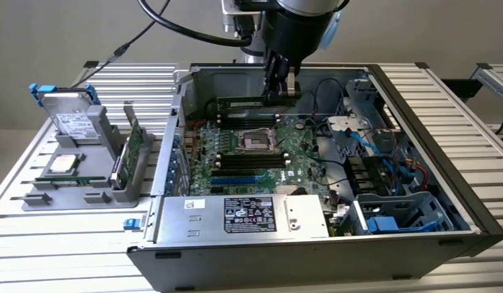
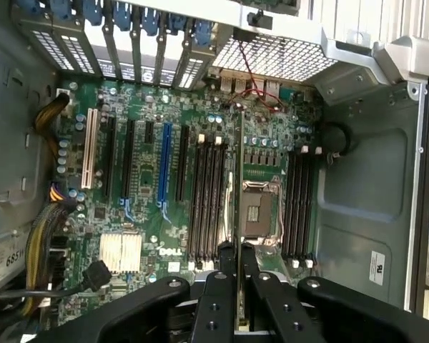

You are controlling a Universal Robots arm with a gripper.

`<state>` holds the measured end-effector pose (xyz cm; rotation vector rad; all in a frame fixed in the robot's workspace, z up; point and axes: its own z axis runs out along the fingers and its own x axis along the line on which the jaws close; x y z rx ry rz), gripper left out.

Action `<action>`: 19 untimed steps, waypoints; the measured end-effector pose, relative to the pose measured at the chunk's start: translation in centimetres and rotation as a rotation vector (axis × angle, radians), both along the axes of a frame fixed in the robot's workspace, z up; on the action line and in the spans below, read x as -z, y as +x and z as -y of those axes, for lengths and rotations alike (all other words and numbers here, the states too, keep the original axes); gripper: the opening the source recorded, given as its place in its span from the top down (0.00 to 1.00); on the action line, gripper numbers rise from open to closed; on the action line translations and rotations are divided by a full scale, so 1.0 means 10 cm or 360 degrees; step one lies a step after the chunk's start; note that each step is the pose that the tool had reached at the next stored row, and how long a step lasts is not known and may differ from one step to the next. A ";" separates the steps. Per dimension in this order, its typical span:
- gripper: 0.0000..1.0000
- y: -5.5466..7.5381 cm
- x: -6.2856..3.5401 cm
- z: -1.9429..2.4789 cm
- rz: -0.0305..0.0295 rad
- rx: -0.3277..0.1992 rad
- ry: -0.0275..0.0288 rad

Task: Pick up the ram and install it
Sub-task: 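Pick up the ram and move it above insertion slot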

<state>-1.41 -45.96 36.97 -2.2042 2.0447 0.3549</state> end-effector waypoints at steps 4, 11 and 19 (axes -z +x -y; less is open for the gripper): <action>0.86 0.02 0.027 -0.053 0.00001 0.0009 0.00002; 0.86 0.04 0.071 -0.133 0.00001 0.0035 0.00001; 0.86 0.04 0.128 -0.318 0.00002 0.0038 0.00003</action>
